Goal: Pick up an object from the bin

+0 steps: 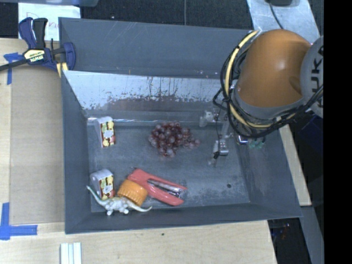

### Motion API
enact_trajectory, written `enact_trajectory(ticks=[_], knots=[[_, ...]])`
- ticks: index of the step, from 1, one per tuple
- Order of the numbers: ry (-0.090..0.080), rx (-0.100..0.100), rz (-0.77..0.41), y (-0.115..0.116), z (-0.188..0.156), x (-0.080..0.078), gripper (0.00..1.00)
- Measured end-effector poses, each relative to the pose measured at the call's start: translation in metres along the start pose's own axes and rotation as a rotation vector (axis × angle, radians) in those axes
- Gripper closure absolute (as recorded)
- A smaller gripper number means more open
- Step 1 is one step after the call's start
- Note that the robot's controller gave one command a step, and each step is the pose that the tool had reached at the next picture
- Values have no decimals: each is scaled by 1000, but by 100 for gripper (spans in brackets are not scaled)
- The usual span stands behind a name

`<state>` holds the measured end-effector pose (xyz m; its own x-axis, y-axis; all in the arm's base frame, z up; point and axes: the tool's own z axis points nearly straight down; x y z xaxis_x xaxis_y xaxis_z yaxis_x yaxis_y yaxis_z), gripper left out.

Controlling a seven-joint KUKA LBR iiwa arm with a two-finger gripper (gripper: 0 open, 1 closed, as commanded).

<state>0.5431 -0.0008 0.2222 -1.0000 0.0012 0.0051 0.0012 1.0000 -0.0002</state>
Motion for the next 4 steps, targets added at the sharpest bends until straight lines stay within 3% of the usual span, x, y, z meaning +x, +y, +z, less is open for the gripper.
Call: enact_trajectory(ticks=[1, 2, 3, 4], knots=[[-9, 0, 0, 0, -5, -2, 0], [-14, 0, -37, 13, 75, -42, 0], [-30, -2, -83, 69, 67, -83, 0], [-15, 4, -187, 46, 85, -85, 0]])
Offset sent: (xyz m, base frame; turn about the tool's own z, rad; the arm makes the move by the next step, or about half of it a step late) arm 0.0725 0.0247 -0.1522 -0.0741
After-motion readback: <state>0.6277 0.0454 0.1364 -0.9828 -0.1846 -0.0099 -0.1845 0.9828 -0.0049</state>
